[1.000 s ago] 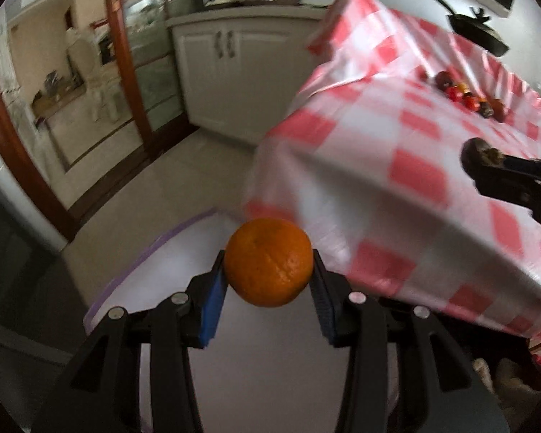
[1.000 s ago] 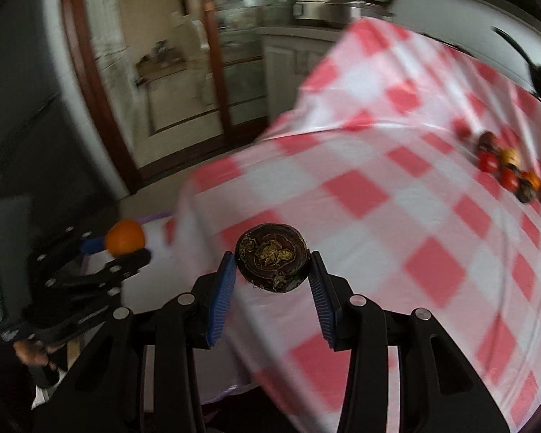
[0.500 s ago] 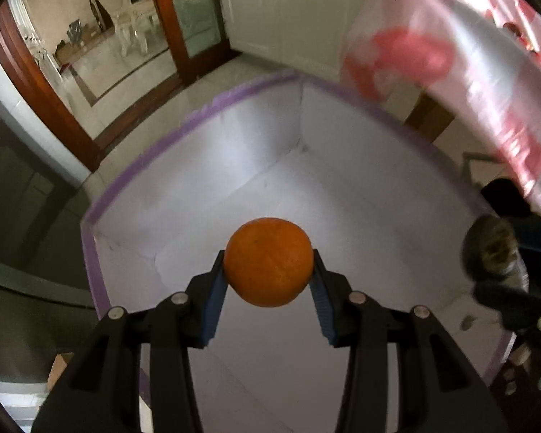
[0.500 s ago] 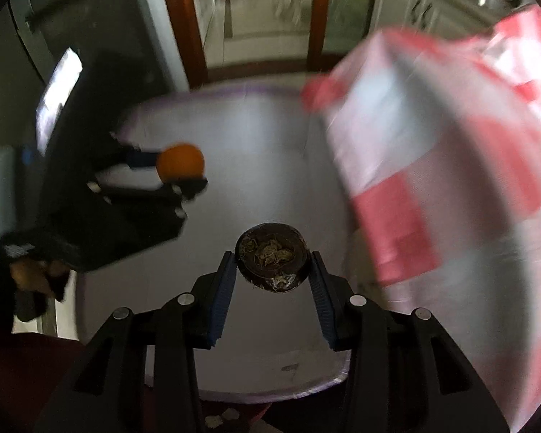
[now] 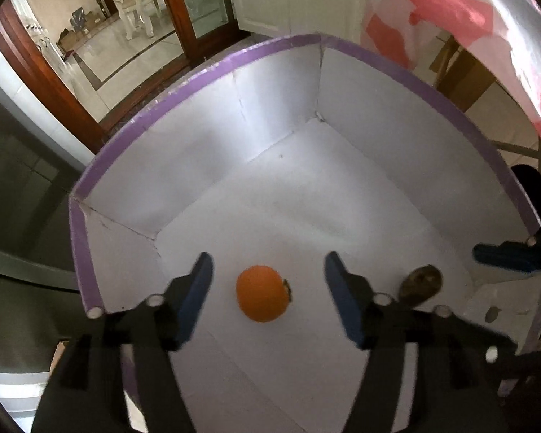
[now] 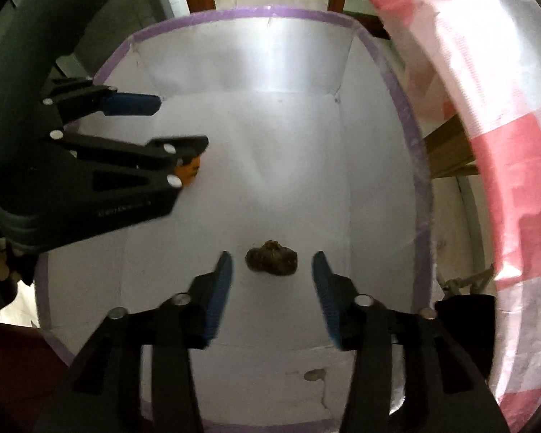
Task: Organize fruits
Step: 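Carry the orange and passion fruit to the white box and release both, then move both open tools back over the fruit cluster on the table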
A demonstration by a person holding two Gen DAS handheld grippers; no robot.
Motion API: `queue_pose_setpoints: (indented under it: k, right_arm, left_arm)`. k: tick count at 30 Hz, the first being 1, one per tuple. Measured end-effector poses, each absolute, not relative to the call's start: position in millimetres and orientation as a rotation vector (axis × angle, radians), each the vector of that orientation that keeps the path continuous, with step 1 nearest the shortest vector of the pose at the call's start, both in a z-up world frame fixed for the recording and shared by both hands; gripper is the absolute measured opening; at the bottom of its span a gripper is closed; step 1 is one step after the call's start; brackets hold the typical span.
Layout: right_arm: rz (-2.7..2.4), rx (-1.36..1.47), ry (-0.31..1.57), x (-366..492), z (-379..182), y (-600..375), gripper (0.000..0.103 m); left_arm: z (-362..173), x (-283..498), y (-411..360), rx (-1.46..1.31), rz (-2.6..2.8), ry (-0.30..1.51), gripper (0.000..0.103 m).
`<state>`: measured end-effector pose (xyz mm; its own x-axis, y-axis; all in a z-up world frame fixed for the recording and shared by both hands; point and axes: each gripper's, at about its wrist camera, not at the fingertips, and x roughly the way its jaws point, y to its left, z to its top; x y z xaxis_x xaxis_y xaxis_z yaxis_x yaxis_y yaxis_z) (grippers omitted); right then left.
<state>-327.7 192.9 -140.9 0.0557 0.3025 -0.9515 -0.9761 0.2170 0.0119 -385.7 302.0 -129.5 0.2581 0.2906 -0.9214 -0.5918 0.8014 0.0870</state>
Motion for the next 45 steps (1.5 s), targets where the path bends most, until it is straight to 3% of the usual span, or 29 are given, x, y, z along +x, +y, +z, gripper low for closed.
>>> queue_pose_setpoints:
  k: [3, 9, 13, 18, 22, 25, 30, 36, 45]
  right_arm:
    - [1.174, -0.798, 1.045, -328.4, -128.5, 186.4, 0.063]
    - [1.203, -0.720, 0.997, -327.3, -93.5, 165.7, 0.063]
    - [1.244, -0.646, 0.936, -329.6, -58.4, 151.5, 0.063]
    - [1.244, -0.544, 0.777, -323.1, 2.0, 104.5, 0.074]
    - [1.152, -0.402, 0.631, -296.4, 52.2, 44.9, 0.086]
    - [1.010, -0.295, 0.560, -260.7, 75.9, -12.5, 0.087]
    - [0.697, -0.181, 0.587, -182.4, 81.6, -88.4, 0.087]
    - [0.385, 0.003, 0.672, -67.8, 62.2, -183.9, 0.087]
    - [0.172, 0.216, 0.810, 85.3, 13.7, -236.4, 0.087]
  left_arm:
    - [-124.0, -383.1, 303.3, -0.288, 0.621, 1.140, 0.080]
    - [-92.6, -381.5, 300.7, -0.275, 0.643, 1.027, 0.080]
    - [-50.6, -374.8, 299.5, -0.212, 0.698, 0.876, 0.094]
    - [9.2, -350.6, 287.1, -0.123, 0.682, 0.724, 0.102]
    - [55.9, -315.5, 255.0, -0.045, 0.611, 0.612, 0.102]
    - [73.9, -279.5, 215.2, 0.002, 0.508, 0.587, 0.102]
    - [82.7, -195.1, 157.5, -0.051, 0.244, 0.662, 0.102]
    - [51.3, -70.3, 85.4, -0.055, 0.120, 0.776, 0.102]
    - [22.7, 33.8, 46.4, -0.207, 0.013, 0.829, 0.101]
